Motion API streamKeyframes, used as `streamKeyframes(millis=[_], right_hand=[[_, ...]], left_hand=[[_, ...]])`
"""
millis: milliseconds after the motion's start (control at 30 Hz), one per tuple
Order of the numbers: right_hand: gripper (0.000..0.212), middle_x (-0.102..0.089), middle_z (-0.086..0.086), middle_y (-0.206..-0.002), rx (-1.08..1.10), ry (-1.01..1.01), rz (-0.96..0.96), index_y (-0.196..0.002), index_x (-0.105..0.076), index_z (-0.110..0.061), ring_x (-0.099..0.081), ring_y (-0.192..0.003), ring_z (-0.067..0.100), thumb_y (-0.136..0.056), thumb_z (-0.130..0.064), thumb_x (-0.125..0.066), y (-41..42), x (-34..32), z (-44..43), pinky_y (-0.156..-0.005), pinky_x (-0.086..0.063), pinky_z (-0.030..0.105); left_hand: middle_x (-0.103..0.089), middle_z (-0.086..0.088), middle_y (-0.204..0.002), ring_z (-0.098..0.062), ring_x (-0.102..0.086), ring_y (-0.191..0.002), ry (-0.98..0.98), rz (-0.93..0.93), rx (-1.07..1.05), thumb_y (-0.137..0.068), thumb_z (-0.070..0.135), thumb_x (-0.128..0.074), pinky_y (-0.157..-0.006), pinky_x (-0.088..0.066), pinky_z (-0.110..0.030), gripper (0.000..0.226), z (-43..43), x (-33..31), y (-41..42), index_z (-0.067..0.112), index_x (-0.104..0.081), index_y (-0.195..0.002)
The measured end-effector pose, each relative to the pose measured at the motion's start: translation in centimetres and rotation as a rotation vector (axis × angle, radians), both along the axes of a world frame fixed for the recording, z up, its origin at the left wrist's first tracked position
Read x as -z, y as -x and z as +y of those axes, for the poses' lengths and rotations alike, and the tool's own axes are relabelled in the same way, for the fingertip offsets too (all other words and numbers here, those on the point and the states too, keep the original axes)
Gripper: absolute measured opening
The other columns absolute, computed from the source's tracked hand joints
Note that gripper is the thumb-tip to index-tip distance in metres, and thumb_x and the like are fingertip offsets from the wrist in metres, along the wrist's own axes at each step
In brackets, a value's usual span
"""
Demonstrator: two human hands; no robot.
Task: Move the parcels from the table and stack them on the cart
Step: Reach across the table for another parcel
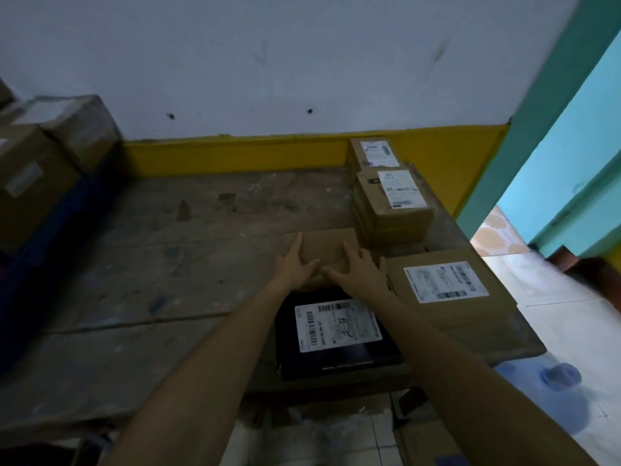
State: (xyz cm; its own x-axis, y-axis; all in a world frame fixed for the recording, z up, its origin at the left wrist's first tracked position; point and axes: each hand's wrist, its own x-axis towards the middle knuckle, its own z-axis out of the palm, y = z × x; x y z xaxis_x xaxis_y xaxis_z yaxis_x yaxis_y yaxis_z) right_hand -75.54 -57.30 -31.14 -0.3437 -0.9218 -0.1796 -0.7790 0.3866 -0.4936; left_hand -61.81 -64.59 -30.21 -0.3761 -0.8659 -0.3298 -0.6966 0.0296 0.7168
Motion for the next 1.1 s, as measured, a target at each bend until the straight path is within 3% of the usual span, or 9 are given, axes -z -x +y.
streamKeyframes(millis=[67,167,367,433,733,867,1100], right_hand=[[0.086,-0.018,0.010,-0.154,-0.004,0.006,0.026,-0.150,-0.007,-0.025,-0.018,-0.142,0.025,-0.084,-0.070,-0.039,-0.3,0.3,-0.1,-0.114,0.006,0.048],[0.085,-0.014,0.011,-0.156,-0.022,0.030,0.030,-0.150,-0.008,-0.022,-0.013,-0.143,0.025,-0.085,-0.068,-0.038,-0.2,0.4,-0.3,-0.115,0.003,0.046],[0.084,-0.012,0.010,-0.154,-0.058,0.097,-0.029,-0.150,-0.012,-0.021,-0.024,-0.137,0.035,-0.085,-0.061,-0.048,-0.7,-1.0,-1.6,-0.110,-0.028,0.048],[0.084,-0.011,0.008,-0.154,-0.066,0.118,-0.072,-0.149,-0.013,-0.021,-0.022,-0.137,0.035,-0.084,-0.060,-0.051,-1.2,-1.6,-2.1,-0.108,-0.031,0.048],[0.087,-0.013,0.008,-0.153,-0.095,0.220,-0.095,-0.149,-0.015,-0.022,-0.023,-0.137,0.034,-0.083,-0.060,-0.055,-6.1,-4.9,-3.7,-0.107,-0.031,0.045],[0.085,-0.014,0.010,-0.153,-0.122,0.258,-0.078,-0.149,-0.016,-0.019,-0.022,-0.138,0.033,-0.084,-0.058,-0.055,-9.5,-7.1,-3.6,-0.107,-0.029,0.044],[0.086,-0.015,0.012,-0.152,-0.115,0.307,-0.056,-0.149,-0.016,-0.015,-0.023,-0.138,0.031,-0.084,-0.056,-0.055,-17.2,-11.0,-1.3,-0.109,-0.031,0.044]], left_hand=[[-0.021,-0.027,-0.150,-0.039,-0.023,-0.138,0.015,-0.002,-0.040,-0.091,0.038,-0.055,-0.111,-0.026,-0.037,0.080,0.1,0.3,0.3,0.029,-0.002,-0.150],[-0.023,-0.026,-0.149,-0.037,-0.025,-0.137,0.024,0.028,-0.093,-0.090,0.038,-0.057,-0.110,-0.026,-0.035,0.079,0.1,0.6,0.4,0.030,-0.005,-0.150],[-0.022,-0.021,-0.152,-0.036,-0.020,-0.141,0.054,0.093,-0.174,-0.090,0.038,-0.057,-0.112,-0.027,-0.039,0.079,-0.2,-0.2,0.0,0.030,-0.006,-0.150],[-0.024,-0.019,-0.153,-0.036,-0.020,-0.140,0.090,0.098,-0.198,-0.091,0.037,-0.056,-0.111,-0.028,-0.039,0.077,-0.5,-0.7,-0.6,0.030,-0.007,-0.150],[-0.015,-0.017,-0.156,-0.035,-0.012,-0.143,0.205,0.096,-0.254,-0.090,0.040,-0.055,-0.111,-0.022,-0.038,0.076,-1.2,-4.6,-6.4,0.034,-0.007,-0.149],[-0.014,-0.023,-0.153,-0.036,-0.021,-0.139,0.218,0.121,-0.274,-0.090,0.042,-0.056,-0.109,-0.028,-0.040,0.077,-0.9,-6.5,-10.0,0.038,-0.006,-0.148],[-0.018,-0.016,-0.155,-0.034,-0.020,-0.141,0.295,0.138,-0.190,-0.090,0.046,-0.053,-0.104,-0.033,-0.038,0.076,0.0,-9.0,-18.0,0.038,-0.005,-0.148]])
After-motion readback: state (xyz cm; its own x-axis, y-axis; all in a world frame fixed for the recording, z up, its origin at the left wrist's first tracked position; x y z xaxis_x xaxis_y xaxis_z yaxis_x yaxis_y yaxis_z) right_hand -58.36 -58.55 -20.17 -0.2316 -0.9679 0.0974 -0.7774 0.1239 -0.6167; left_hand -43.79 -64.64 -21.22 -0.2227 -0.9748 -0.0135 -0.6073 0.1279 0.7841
